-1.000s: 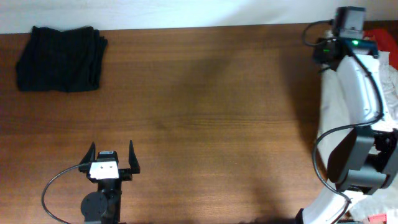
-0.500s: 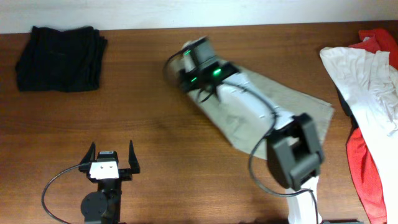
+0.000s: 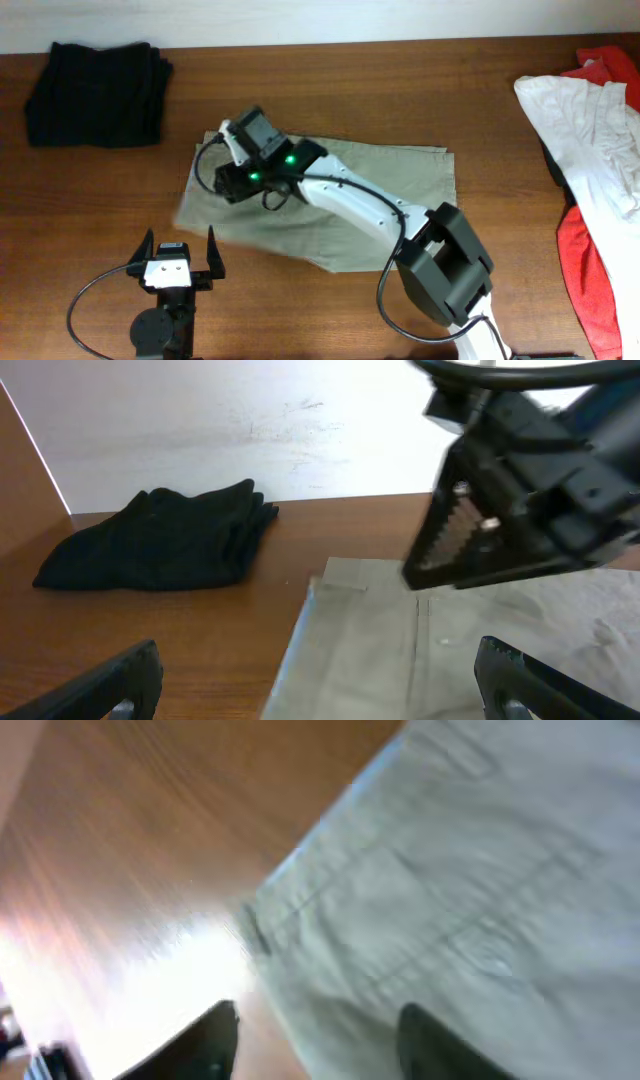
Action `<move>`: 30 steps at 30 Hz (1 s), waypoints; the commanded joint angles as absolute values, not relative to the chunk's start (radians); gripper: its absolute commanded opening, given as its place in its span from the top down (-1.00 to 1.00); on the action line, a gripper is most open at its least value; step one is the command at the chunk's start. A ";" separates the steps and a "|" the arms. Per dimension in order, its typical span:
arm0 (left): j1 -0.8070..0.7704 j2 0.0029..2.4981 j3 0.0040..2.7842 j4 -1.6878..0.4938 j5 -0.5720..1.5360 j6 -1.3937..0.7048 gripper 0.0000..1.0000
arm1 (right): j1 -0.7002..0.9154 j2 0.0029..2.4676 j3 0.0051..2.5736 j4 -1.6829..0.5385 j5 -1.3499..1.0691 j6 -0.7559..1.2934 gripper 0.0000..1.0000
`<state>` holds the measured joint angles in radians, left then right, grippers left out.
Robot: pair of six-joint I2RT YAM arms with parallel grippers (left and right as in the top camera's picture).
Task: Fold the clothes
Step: 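Carry the khaki shorts to table center and lay them flat, right gripper, then reach the left gripper to the left edge of the shorts and grasp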
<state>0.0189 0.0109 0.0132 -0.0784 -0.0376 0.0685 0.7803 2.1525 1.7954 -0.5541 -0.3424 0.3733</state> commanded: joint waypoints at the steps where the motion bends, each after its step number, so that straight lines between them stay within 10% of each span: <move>1: 0.013 0.006 0.009 -0.080 -0.033 0.084 -0.99 | 0.700 2.056 1.898 -0.697 -0.370 0.288 -0.28; 8: 0.013 0.006 0.009 -0.080 -0.033 0.084 -0.99 | 0.352 2.021 2.047 -1.129 -0.194 0.258 -0.97; 25: 0.015 0.014 0.026 0.097 0.188 0.015 -0.99 | -0.024 2.022 1.998 -1.332 0.162 0.258 -0.97; 30: 0.019 0.353 0.319 -0.032 0.208 0.043 -0.99 | -0.027 2.022 1.998 -1.331 0.162 0.259 -0.97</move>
